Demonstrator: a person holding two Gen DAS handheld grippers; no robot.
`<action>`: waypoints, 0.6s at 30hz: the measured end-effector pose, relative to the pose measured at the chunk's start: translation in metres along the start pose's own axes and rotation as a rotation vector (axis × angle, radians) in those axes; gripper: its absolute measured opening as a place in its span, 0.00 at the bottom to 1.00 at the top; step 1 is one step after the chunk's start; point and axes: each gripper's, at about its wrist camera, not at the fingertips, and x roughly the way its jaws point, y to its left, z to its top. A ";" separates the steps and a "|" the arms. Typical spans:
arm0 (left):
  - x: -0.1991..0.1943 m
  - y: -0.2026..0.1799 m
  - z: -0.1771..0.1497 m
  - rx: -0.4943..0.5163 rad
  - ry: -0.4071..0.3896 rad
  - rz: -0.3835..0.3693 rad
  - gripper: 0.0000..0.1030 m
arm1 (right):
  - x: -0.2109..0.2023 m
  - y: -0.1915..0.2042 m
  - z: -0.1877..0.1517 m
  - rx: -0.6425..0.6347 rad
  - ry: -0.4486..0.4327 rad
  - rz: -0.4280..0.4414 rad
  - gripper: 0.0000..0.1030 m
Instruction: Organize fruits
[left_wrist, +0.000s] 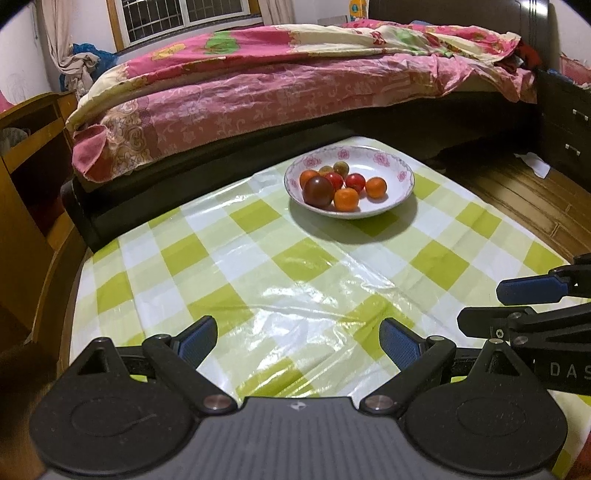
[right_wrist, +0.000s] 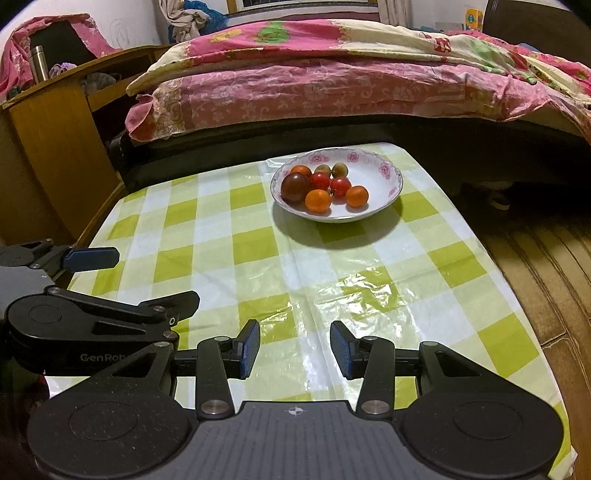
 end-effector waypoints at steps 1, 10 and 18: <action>0.000 -0.001 -0.002 0.002 0.004 -0.002 0.99 | 0.000 0.000 -0.001 0.002 0.002 0.001 0.37; -0.003 -0.004 -0.008 0.011 0.018 0.012 0.99 | -0.001 0.003 -0.008 0.008 0.016 0.002 0.38; -0.003 -0.005 -0.011 0.012 0.021 0.011 0.99 | -0.002 0.003 -0.011 0.017 0.020 0.005 0.38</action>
